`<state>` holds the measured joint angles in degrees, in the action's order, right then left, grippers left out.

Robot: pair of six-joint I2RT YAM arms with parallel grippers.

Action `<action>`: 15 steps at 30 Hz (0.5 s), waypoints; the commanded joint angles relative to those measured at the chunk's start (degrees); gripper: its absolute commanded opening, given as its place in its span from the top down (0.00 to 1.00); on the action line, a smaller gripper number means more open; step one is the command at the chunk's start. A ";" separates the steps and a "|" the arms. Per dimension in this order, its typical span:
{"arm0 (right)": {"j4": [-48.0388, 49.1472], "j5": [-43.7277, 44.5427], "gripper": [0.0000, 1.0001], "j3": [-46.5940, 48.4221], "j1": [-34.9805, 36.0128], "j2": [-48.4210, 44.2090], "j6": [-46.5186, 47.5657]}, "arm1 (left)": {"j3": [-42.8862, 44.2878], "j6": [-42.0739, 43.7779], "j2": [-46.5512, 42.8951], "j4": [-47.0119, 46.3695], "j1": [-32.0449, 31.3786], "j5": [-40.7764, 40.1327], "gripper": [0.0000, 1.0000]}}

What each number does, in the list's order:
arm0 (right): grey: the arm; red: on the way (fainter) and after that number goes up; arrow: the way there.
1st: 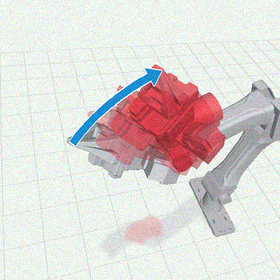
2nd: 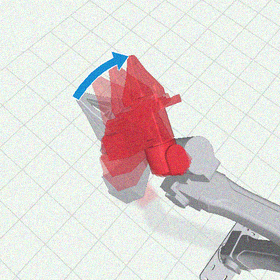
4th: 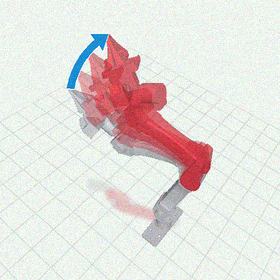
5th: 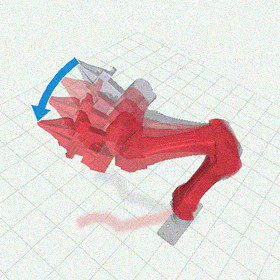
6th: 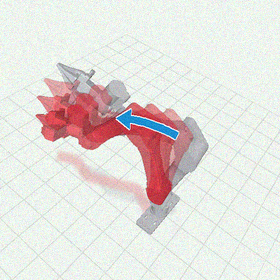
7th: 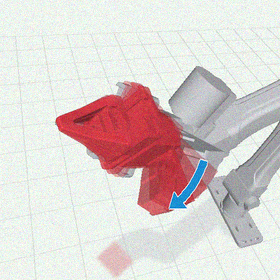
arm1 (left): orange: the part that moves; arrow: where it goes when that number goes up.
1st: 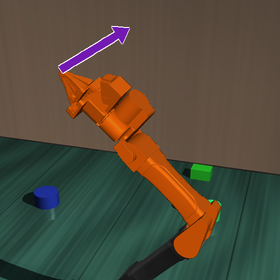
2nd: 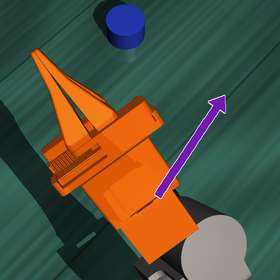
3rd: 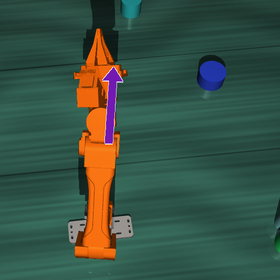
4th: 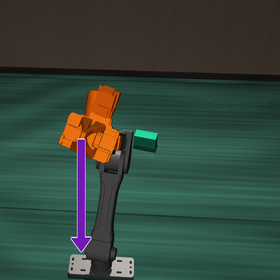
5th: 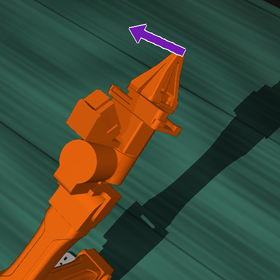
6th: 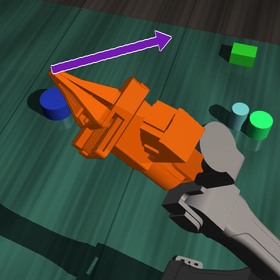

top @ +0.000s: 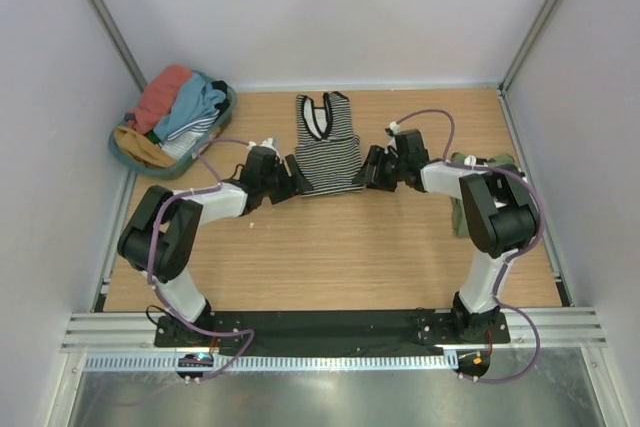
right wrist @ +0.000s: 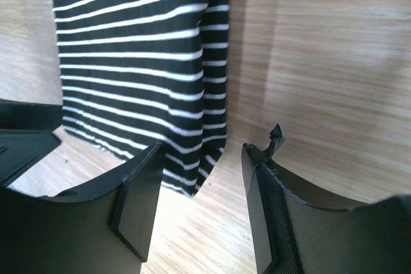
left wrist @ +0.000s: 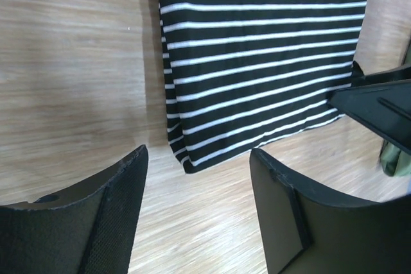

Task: Fold and stack the tank tops
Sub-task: Fold the tank top

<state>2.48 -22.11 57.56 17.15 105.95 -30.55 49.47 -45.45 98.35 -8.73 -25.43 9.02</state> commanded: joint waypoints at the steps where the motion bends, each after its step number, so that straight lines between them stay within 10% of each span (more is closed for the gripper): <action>1: 5.78 -2.85 0.42 -1.66 0.34 -4.44 -0.04 | -1.48 0.54 -2.63 -7.61 -0.32 1.71 0.35; 15: 10.61 -6.01 0.42 -6.76 0.43 -6.02 -1.62 | -2.45 0.98 -0.88 -9.81 -0.41 2.41 0.47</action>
<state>9.30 -26.41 51.18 17.19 102.35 -31.55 47.40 -45.34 98.10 -14.87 -25.61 10.68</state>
